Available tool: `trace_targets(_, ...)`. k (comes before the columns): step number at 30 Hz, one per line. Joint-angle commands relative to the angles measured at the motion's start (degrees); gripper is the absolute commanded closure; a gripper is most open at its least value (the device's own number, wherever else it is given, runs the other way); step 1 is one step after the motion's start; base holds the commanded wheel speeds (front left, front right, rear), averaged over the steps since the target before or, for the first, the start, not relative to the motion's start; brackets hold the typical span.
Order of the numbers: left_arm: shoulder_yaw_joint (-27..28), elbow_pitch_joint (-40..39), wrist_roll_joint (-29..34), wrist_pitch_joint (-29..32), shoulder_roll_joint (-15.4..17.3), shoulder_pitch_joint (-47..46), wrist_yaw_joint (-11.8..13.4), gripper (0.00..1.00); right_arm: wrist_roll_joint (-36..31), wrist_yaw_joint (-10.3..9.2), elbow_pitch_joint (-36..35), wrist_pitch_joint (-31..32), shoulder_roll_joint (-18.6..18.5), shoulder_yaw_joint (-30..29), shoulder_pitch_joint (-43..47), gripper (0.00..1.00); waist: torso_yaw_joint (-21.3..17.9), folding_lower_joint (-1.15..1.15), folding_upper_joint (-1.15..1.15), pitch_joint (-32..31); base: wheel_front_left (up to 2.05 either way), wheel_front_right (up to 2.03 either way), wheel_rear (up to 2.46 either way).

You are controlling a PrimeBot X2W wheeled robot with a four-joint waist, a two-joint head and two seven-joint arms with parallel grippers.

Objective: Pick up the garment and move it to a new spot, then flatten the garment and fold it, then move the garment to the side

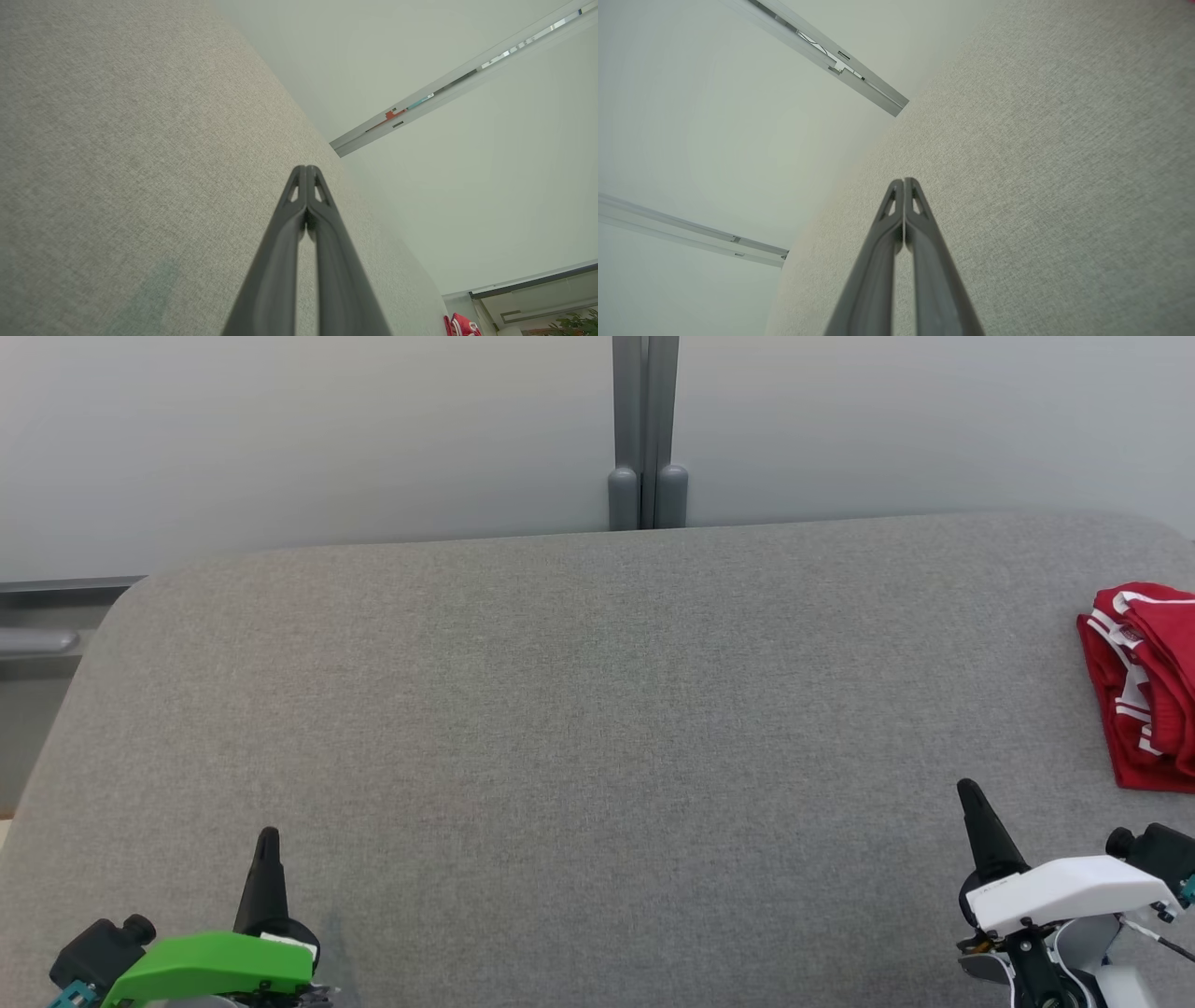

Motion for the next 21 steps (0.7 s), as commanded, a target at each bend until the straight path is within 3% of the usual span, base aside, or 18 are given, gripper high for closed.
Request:
trace_targets(1, 0.3, -0.8, -1.9, 0.4, 0.3, -1.7, -0.3, 1.0, 1.8, -0.01, -0.4, 0.3, -0.2, -0.4, -1.6, 1.0, 0.0, 0.0, 0.0, 0.0, 0.0, 0.0, 0.0)
trace_targets(21, 1.4, -1.6, -13.1, 3.6, 0.4, -2.9, -0.4, 1.0, 14.0, -0.02, -0.1, 2.1, 0.6, -1.4, -2.8, 1.0, -0.1, 0.0, 0.0, 0.4, 0.0, 0.0, 0.0)
